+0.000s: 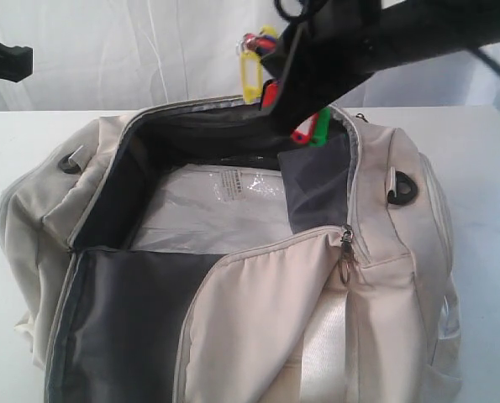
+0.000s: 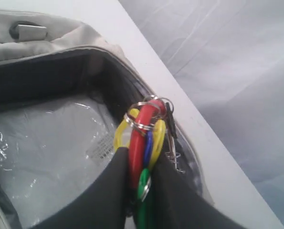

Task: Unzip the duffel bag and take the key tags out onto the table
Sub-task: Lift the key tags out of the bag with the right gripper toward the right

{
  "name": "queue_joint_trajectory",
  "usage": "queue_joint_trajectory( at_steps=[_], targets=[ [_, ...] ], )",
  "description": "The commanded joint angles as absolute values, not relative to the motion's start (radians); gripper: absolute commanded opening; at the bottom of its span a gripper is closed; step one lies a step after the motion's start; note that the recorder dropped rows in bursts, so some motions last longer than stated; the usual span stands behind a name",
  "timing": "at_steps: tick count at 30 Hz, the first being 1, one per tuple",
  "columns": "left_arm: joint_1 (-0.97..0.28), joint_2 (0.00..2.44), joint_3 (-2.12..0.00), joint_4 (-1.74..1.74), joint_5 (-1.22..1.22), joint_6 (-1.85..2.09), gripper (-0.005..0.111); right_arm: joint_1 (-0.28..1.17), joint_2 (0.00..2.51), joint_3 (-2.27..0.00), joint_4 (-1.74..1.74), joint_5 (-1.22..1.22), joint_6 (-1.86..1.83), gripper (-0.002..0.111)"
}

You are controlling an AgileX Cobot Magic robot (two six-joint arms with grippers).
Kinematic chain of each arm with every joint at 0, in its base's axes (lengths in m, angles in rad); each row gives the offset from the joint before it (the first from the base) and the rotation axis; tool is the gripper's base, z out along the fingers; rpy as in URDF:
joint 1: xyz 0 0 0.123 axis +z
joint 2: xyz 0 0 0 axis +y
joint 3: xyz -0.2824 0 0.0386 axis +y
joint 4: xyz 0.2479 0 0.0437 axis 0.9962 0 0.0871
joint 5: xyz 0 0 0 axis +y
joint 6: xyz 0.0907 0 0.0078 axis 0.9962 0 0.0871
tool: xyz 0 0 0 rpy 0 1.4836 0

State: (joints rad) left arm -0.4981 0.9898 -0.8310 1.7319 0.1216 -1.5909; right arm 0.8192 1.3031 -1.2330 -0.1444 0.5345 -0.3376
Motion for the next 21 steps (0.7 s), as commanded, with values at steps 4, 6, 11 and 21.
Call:
queue_joint_trajectory(
  at_steps=[4,6,11,21],
  targets=[
    [-0.501,0.977,-0.838,1.744,0.124,-1.594,0.008,0.815,1.102,-1.225,-0.268,0.711,-0.242,0.0],
    [-0.501,0.977,-0.838,1.744,0.124,-1.594,0.008,0.815,1.061,-1.225,-0.292,0.753,-0.219,0.0],
    [-0.501,0.977,-0.838,1.744,0.124,-1.594,0.008,0.815,0.983,-1.223,-0.373,0.919,-0.152,0.0],
    [-0.501,0.977,-0.838,1.744,0.124,-1.592,0.008,0.815,0.915,-1.159,-0.472,1.138,-0.075,0.0]
  ],
)
